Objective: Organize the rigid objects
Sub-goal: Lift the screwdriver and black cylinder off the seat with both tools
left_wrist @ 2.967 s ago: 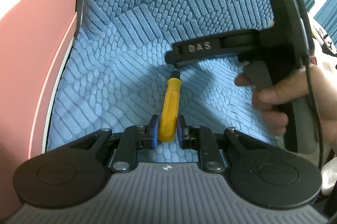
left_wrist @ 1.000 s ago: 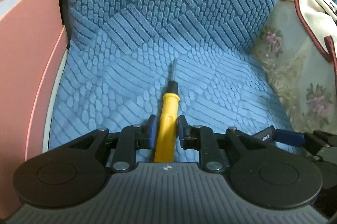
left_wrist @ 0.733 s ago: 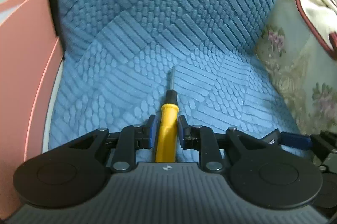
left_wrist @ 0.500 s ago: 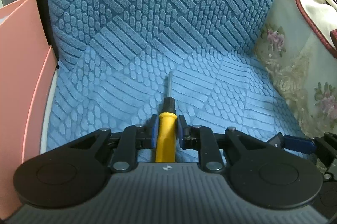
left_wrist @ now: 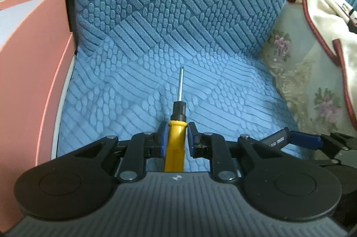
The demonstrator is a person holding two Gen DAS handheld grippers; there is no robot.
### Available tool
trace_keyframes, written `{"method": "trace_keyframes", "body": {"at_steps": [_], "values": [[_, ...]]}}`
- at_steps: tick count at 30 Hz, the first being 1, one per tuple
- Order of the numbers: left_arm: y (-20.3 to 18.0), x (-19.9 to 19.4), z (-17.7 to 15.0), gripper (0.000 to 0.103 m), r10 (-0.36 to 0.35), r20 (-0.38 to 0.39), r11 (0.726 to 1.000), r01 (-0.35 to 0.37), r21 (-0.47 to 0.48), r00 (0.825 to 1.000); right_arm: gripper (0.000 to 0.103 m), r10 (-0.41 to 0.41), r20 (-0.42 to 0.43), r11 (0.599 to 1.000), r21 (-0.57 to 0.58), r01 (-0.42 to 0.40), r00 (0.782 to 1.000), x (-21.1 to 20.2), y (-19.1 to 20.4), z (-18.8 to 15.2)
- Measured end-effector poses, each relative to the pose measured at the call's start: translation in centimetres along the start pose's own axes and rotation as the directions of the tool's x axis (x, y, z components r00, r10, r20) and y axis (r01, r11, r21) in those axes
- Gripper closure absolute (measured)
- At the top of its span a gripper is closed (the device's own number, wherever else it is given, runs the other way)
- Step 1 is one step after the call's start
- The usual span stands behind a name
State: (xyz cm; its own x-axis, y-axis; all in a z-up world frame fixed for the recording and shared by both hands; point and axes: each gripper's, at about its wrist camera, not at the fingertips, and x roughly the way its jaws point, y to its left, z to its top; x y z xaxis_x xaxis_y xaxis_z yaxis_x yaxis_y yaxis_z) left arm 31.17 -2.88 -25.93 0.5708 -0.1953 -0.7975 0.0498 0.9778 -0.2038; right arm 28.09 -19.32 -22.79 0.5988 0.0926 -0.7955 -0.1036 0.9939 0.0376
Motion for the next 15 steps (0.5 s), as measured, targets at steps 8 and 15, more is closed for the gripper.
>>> {"method": "trace_keyframes", "body": {"at_steps": [8,15], "values": [[0.2,-3.7,-1.7,0.082,-0.021,0.006,0.997,0.021,-0.071,1.000,0.017,0.032,0.022,0.999,0.010,-0.032,0.999,-2.7,-0.2,-0.3],[-0.3,-7.0,-2.8,0.082,-0.030,0.020,0.993,0.032,-0.110,0.999,0.017,0.041,0.033,0.999,0.005,-0.041,0.999,-5.5,-0.8,-1.1]]}}
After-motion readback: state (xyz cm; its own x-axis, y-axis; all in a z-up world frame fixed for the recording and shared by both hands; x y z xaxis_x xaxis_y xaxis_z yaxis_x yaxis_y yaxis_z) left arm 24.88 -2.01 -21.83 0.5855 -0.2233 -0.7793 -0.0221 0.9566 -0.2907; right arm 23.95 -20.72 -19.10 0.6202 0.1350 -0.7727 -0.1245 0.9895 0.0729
